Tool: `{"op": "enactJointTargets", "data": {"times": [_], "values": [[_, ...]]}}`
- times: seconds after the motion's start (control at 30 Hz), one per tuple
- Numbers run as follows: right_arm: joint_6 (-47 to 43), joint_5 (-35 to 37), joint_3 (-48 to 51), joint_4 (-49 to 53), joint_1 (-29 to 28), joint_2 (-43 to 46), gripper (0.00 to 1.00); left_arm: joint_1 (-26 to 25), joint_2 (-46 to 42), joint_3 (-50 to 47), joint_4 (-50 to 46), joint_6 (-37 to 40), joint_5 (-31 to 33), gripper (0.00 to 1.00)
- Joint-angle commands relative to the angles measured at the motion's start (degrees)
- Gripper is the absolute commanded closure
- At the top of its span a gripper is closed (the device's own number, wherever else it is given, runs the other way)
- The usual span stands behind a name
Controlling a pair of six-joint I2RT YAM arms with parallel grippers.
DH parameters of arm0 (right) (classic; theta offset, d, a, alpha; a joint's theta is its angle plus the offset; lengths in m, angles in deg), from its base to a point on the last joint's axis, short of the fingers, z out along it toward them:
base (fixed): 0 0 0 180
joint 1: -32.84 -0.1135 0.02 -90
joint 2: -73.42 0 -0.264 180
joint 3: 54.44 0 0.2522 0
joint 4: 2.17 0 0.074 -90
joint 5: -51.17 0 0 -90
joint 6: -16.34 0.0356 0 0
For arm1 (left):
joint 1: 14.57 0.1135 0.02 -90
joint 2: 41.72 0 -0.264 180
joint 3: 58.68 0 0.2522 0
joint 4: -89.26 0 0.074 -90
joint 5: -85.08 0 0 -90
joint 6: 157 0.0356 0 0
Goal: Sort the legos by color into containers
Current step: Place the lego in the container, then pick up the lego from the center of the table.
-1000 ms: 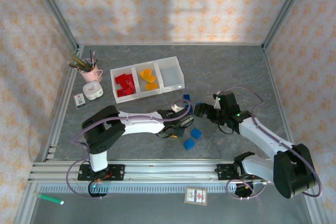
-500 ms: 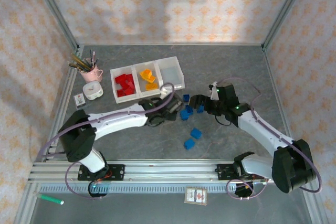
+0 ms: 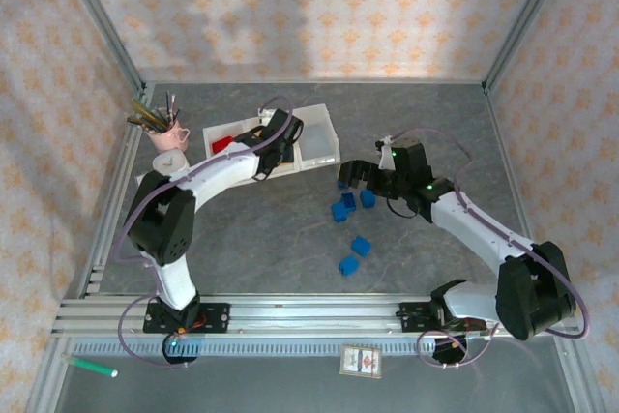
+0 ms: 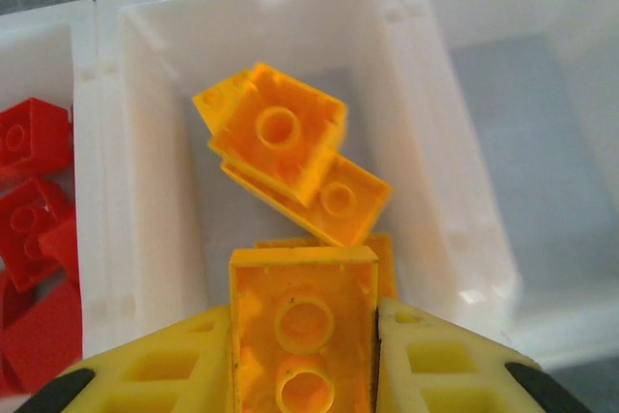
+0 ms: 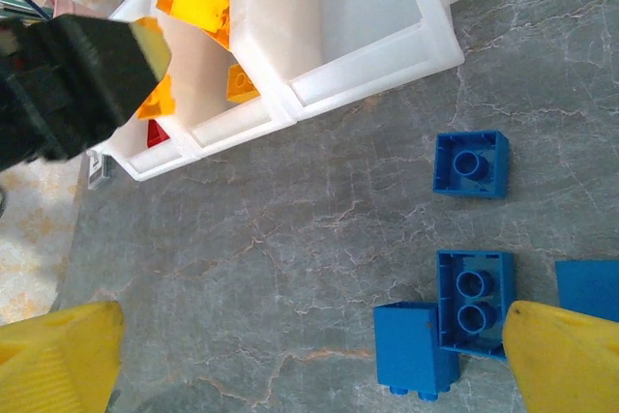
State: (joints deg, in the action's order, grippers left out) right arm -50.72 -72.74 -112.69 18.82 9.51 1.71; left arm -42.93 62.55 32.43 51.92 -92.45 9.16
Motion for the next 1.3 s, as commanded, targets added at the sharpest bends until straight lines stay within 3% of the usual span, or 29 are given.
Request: {"op": "enactJointTargets", "data": {"times": [0.0,0.1,0.33,0.63,0.97,1.27], "values": [[0.2,1.3,-0.9,-1.3,-0.2,-0.3,0.0,1.7,2.8,3.3,2.0,2.4,0.1,0.67],[0.1,1.7,-0.7,-1.5,-0.2,-0.5,0.0,3.3,4.6,5.5,1.7,2.0,-0.2,0.66],[-0.3,1.7,-1.0,-1.6,-0.2,-1.3,0.0,4.0,7.3,7.8,0.0,2.5,-0.2,0.45],[-0.7,2.8,-2.2,-1.2,-0.2,-2.2,0.0,3.2,-1.6,4.5,-1.5,1.5,-5.4,0.43],[-3.2,8.9,-2.1,3.6,1.7,-1.6,0.0,-7.4,-9.7,-1.8,-1.6,-1.4,-8.3,0.36],[-4.1,13.9,-1.0,6.0,3.0,-1.9,0.0,-16.5,-7.8,-5.4,4.7,-14.6,-9.9,0.29]]}}
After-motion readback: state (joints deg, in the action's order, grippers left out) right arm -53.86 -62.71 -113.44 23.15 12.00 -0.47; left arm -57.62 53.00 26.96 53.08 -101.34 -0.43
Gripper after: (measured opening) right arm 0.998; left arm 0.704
